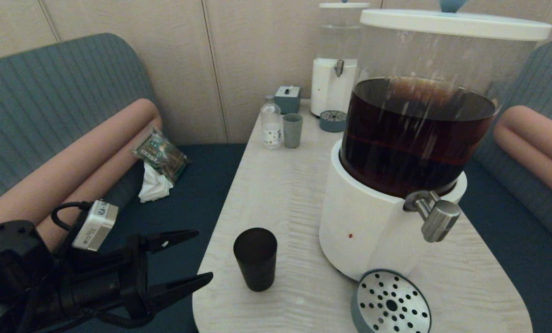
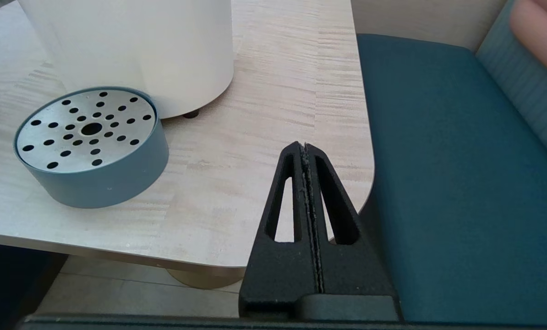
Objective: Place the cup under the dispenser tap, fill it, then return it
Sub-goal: Pick up the cup
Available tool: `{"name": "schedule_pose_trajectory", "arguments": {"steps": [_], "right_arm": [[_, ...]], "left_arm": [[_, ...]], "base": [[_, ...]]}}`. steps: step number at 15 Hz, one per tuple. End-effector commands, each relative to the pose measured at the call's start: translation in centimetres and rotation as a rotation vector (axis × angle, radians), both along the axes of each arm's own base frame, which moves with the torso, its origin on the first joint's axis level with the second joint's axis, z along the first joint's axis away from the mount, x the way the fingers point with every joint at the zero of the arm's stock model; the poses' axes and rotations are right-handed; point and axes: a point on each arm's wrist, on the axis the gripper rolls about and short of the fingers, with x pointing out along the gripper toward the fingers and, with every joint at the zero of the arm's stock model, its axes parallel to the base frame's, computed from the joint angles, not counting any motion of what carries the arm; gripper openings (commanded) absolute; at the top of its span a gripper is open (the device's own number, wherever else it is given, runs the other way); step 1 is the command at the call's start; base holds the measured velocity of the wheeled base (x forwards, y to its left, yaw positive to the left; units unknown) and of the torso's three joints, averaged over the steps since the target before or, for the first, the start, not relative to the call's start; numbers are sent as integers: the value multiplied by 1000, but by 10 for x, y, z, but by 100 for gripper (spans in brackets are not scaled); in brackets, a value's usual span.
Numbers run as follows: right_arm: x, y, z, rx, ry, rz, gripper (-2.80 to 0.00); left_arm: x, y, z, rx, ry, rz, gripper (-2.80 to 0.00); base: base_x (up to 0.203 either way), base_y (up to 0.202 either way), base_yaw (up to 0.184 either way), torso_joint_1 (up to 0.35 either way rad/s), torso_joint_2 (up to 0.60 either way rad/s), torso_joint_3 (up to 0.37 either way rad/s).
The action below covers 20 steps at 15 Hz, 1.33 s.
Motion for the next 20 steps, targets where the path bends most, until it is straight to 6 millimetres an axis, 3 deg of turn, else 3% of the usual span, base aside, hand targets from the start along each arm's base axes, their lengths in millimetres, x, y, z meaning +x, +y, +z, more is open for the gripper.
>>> {"name": "schedule_pose_trajectory", "arguments": {"steps": [1,4,13,20], "right_arm": [[0,0,-2,-2,5,1,-280],[0,0,-3,-29,10,3,-280],[0,0,-2,-51,11,10,-280],[0,0,-3,-50,13,10,-280]], "left_arm": [[18,-2,-10,2,29,-7,0],[30,-3,-22,12,62,-14,0],[36,-6,-41,21,108,-118,0],[53,-25,-55,32,120,-175,0]], "base": [[0,0,0,0,0,0],[0,0,0,0,0,0],[0,0,0,0,0,0],[0,0,0,0,0,0]]}}
